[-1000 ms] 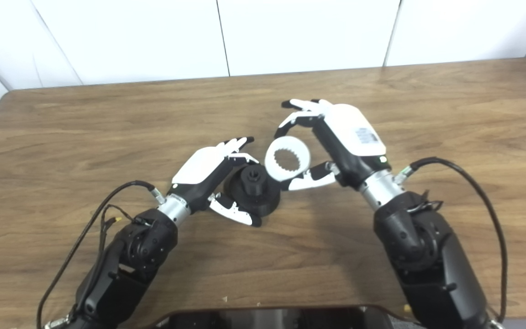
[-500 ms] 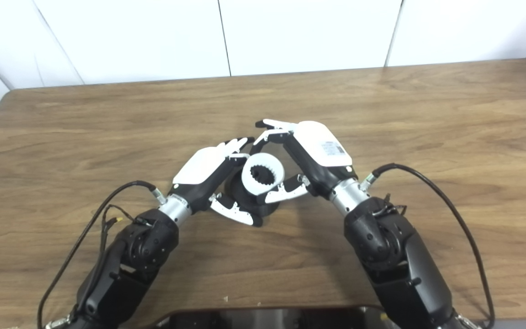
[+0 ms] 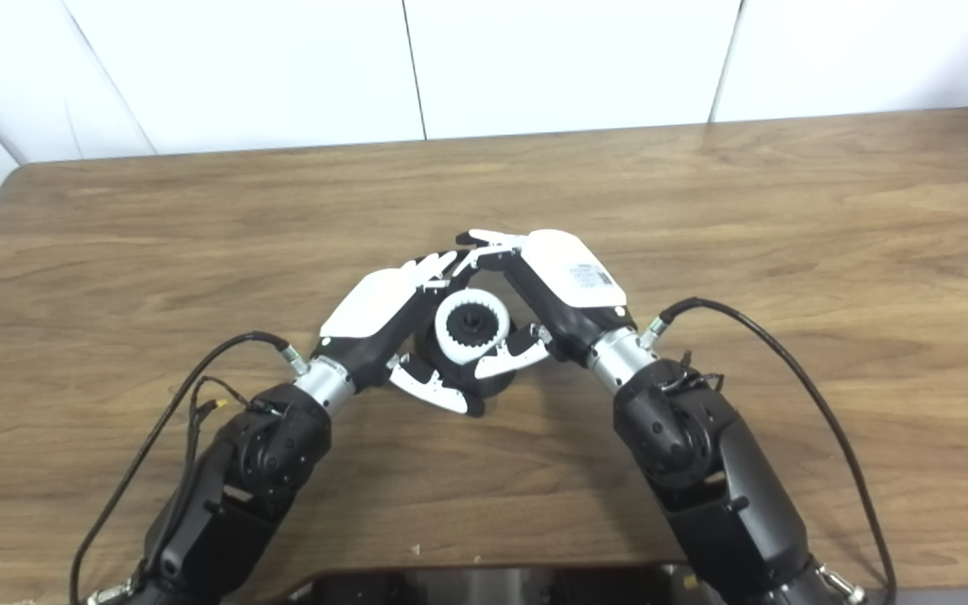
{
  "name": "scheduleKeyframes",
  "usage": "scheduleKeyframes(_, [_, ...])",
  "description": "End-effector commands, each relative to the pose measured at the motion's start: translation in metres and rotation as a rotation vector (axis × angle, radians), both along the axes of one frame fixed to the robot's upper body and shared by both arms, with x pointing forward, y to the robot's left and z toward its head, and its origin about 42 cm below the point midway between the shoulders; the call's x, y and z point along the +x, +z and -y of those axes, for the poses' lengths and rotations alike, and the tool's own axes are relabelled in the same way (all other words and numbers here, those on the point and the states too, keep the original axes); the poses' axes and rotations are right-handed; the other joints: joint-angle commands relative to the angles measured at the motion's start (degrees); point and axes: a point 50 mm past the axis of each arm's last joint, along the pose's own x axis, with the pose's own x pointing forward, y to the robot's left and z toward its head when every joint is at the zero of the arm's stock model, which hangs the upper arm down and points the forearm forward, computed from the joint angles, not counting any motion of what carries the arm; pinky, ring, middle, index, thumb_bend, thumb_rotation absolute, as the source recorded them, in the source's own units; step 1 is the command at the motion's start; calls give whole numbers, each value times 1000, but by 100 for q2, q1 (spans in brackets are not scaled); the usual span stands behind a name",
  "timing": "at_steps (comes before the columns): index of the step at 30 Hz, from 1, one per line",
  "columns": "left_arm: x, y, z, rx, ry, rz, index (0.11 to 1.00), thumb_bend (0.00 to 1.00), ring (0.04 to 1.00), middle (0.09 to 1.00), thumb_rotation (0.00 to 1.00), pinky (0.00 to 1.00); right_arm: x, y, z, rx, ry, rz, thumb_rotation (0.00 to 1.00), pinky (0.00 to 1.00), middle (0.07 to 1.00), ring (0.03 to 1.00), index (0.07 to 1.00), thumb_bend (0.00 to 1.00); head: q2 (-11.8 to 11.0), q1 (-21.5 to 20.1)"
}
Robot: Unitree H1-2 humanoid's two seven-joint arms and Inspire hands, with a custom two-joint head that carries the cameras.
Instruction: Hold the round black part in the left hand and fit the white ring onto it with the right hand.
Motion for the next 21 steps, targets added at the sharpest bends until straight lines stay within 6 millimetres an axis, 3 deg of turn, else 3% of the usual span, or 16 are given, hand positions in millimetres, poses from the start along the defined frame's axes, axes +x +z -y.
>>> scheduleKeyframes(1, [8, 17, 5, 5, -11, 69, 639, 985, 1000, 1000, 268, 994, 7, 23, -8, 8, 34, 87, 159, 883, 876, 861, 492, 522, 1, 3])
scheduleKeyframes(13, [8, 18, 4, -10, -9, 63, 631, 991, 1000, 1000, 262, 1000, 9, 24, -5, -92, 45, 48, 162, 883, 876, 856, 494, 521, 0, -6])
scheduleKeyframes(15, [8, 18, 4, -6, -9, 62, 630, 980, 1000, 1000, 290, 1000, 9, 25, -2, -130, 47, 13, 406, 889, 906, 884, 677, 828, -5, -17])
scheduleKeyframes(16, [8, 18, 4, -4, -9, 60, 631, 984, 1000, 1000, 300, 1000, 9, 26, 0, -148, 51, -9, 485, 893, 929, 902, 755, 913, -5, -17])
scheduleKeyframes(19, [8, 19, 2, 4, -11, 61, 637, 1000, 1000, 1000, 357, 1000, 10, 28, 5, -196, 66, -84, 588, 910, 992, 964, 959, 994, -7, -33])
scheduleKeyframes(21, [8, 19, 2, 9, -12, 63, 639, 1000, 1000, 1000, 338, 1000, 11, 29, 9, -217, 73, -120, 597, 912, 998, 981, 987, 999, -4, -32])
